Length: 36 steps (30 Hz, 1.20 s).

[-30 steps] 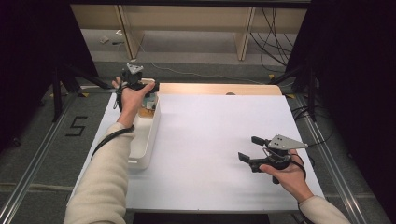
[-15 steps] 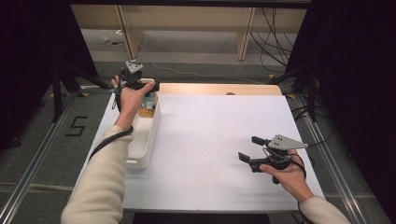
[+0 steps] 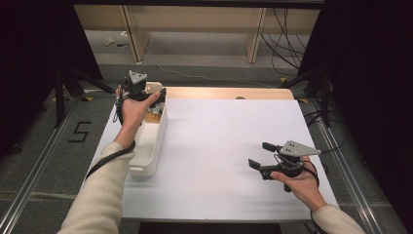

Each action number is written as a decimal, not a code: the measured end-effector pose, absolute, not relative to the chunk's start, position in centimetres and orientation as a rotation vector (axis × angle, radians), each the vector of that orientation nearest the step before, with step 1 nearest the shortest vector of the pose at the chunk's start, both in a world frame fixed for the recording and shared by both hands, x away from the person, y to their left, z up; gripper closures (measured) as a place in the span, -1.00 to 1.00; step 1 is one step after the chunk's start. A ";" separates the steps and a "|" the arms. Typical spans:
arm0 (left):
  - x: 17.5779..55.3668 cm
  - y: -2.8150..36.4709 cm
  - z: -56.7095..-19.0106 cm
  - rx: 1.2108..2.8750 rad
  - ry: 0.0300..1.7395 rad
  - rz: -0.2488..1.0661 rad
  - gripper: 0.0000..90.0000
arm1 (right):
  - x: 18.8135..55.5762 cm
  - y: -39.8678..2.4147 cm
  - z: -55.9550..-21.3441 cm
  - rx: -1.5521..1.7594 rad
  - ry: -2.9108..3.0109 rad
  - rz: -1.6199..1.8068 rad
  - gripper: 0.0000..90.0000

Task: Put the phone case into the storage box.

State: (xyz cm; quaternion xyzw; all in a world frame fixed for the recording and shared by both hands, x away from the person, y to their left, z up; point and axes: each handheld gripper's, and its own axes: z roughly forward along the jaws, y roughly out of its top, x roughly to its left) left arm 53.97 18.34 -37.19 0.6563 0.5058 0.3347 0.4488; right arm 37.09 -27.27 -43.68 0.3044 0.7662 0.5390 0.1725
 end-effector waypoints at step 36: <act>49.1 18.2 -37.4 1.637 1.160 0.701 -1.00 | 37.1 -27.2 -43.6 0.862 2.170 1.528 -0.66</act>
